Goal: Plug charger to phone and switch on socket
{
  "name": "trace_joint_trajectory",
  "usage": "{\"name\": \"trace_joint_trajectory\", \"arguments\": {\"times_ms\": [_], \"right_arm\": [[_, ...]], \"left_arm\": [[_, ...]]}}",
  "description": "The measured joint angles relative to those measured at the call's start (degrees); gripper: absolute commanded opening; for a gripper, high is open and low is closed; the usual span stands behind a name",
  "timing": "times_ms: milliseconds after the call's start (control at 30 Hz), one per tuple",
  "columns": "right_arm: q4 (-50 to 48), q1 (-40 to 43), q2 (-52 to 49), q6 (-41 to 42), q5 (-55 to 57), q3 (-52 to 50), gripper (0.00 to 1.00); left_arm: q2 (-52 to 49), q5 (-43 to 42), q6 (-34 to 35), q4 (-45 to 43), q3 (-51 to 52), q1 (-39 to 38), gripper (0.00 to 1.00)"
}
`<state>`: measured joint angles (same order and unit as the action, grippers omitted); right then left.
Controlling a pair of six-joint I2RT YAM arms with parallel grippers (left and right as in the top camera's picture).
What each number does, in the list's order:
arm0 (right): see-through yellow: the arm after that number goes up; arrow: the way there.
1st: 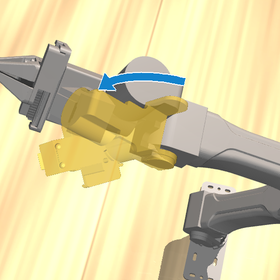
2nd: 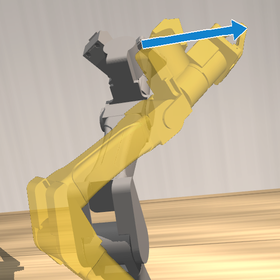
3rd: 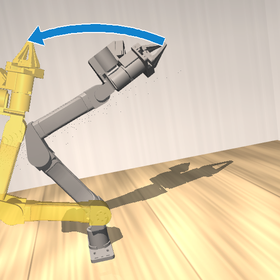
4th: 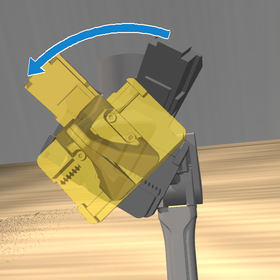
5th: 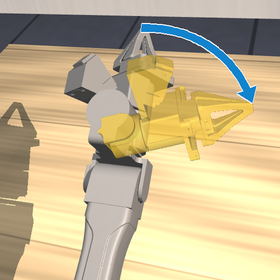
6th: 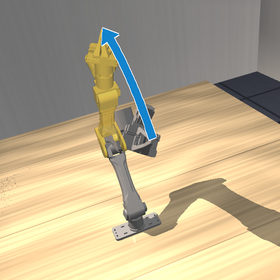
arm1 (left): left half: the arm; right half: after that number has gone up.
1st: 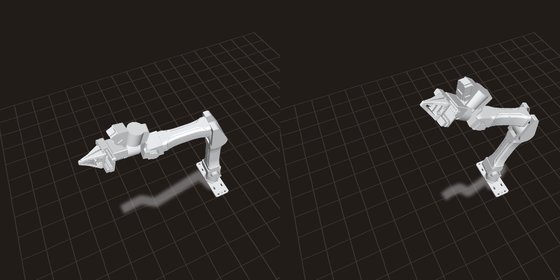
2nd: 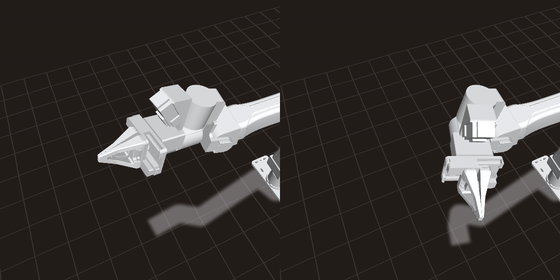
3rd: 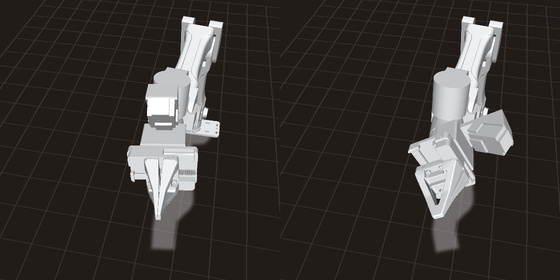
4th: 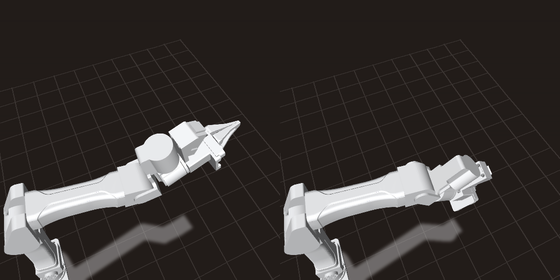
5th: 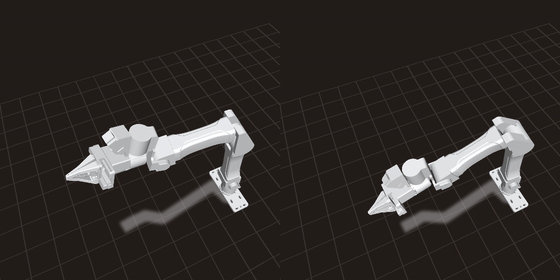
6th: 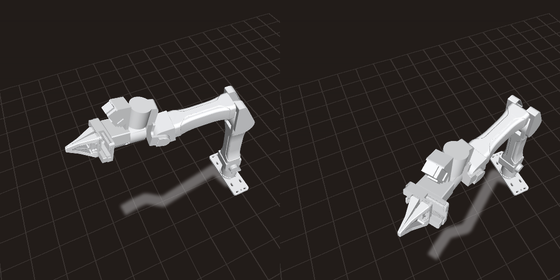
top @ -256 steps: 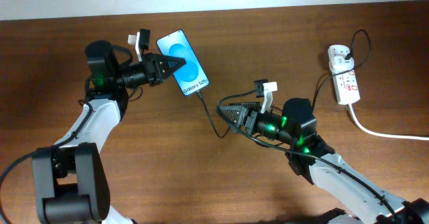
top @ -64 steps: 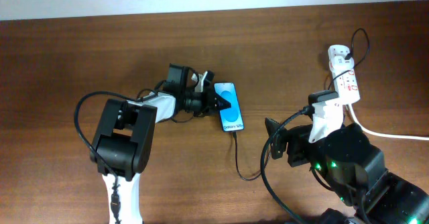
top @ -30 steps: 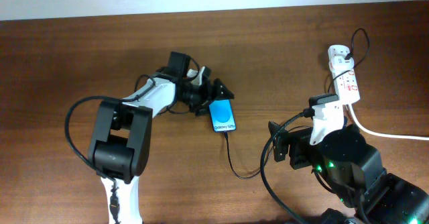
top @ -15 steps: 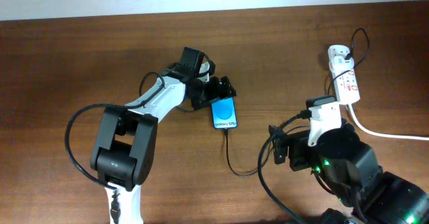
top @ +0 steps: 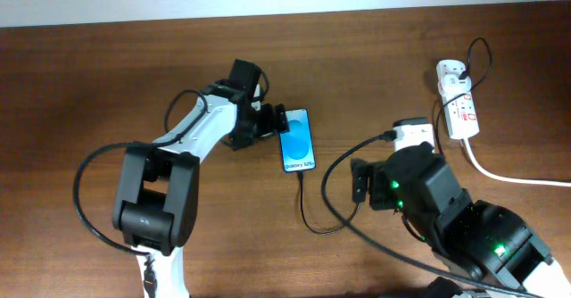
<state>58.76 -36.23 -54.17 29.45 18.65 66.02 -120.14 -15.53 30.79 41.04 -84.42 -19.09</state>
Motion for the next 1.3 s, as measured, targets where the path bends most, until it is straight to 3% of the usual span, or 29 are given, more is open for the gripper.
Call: {"name": "trace_joint_trajectory", "arguments": {"times_ms": [33,67,100,167,200,400,533,767,900,1300], "right_arm": [[0.42,1.73,0.0,0.44,0.13,0.0,0.97],[0.83,3.74,0.0,0.85,0.31,0.0,0.8],[1.18,5.99,0.0,1.38,0.42,0.0,0.5],[1.88,12.68,-0.07,1.9,0.39,0.33,0.09],[2.08,15.8,-0.07,2.01,0.42,0.72,0.04],[2.4,39.5,-9.03,2.23,-5.51,10.1,0.04],[4.7,49.96,-26.82,2.25,-12.96,22.67,0.04],[16.79,60.24,-62.66,3.67,-27.43,50.12,0.04],[14.93,63.25,-73.66,7.04,-32.28,52.3,0.04],[4.76,60.81,-77.48,13.44,-34.56,52.57,0.04]], "left_arm": [[0.26,1.68,-0.02,1.49,-0.04,0.7,1.0],[0.44,2.99,-0.07,2.36,-0.04,1.38,0.99],[1.07,5.38,-0.5,3.61,-0.13,2.47,0.99],[5.95,11.34,-1.11,5.27,-0.85,5.14,1.0],[8.83,13.29,-1.25,5.27,-1.38,5.86,1.0],[40.13,38.86,-1.27,3.65,-6.95,7.21,0.99],[46.86,48.61,-1.27,7.61,-6.99,7.28,0.99],[46.21,50.97,-1.46,16.9,-6.32,7.28,0.99],[46.21,51.17,-1.46,19.19,-6.32,7.28,0.99],[46.21,51.19,-1.46,19.76,-6.32,7.28,0.99]]}}
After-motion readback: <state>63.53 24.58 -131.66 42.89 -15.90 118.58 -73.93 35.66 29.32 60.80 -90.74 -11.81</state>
